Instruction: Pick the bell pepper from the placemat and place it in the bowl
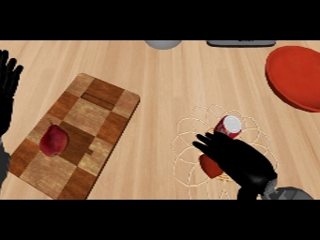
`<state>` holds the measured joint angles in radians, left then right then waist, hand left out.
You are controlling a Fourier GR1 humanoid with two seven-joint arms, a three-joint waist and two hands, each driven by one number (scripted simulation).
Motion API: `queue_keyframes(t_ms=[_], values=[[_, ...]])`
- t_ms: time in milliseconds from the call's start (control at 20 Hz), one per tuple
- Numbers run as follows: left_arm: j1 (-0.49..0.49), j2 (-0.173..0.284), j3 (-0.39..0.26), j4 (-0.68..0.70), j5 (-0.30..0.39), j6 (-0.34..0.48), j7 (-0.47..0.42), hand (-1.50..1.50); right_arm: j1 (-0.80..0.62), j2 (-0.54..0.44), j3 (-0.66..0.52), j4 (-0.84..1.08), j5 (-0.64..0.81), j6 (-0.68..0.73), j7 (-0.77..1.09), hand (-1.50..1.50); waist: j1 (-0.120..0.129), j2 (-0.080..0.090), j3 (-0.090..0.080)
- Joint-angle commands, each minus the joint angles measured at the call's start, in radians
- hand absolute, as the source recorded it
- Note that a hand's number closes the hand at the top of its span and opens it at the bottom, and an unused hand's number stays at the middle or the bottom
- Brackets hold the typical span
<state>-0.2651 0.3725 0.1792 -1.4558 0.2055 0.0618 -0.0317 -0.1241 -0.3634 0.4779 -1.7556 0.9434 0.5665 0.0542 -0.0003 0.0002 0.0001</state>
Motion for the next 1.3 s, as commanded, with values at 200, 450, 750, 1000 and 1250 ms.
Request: queue_keyframes(t_ms=[200,450,750,1000,1250], values=[[-0.021,-0.022,0.02,0.037,-0.042,0.0,0.001,0.0,-0.002,0.086,0.015,0.121,0.102,-0.054,-0.038,-1.5,0.0,0.0,0.0],[0.022,-0.054,0.012,-0.031,-0.064,0.003,-0.002,0.0,-0.011,0.099,-0.02,0.212,0.139,-0.088,-0.084,-1.5,0.001,0.0,0.0],[0.004,-0.053,0.03,0.006,-0.064,-0.023,-0.008,0.0,-0.037,0.149,-0.041,0.29,0.19,-0.099,-0.064,-1.5,0.001,0.0,0.0],[-0.006,-0.055,0.031,-0.015,-0.053,-0.031,0.021,0.0,-0.102,0.161,-0.064,0.41,0.211,-0.256,-0.193,1.5,0.004,0.001,0.0],[0.047,-0.075,0.027,-0.082,-0.075,-0.024,0.022,0.0,-0.067,0.129,-0.083,0.322,0.229,-0.235,-0.238,1.5,0.002,-0.001,0.0]])
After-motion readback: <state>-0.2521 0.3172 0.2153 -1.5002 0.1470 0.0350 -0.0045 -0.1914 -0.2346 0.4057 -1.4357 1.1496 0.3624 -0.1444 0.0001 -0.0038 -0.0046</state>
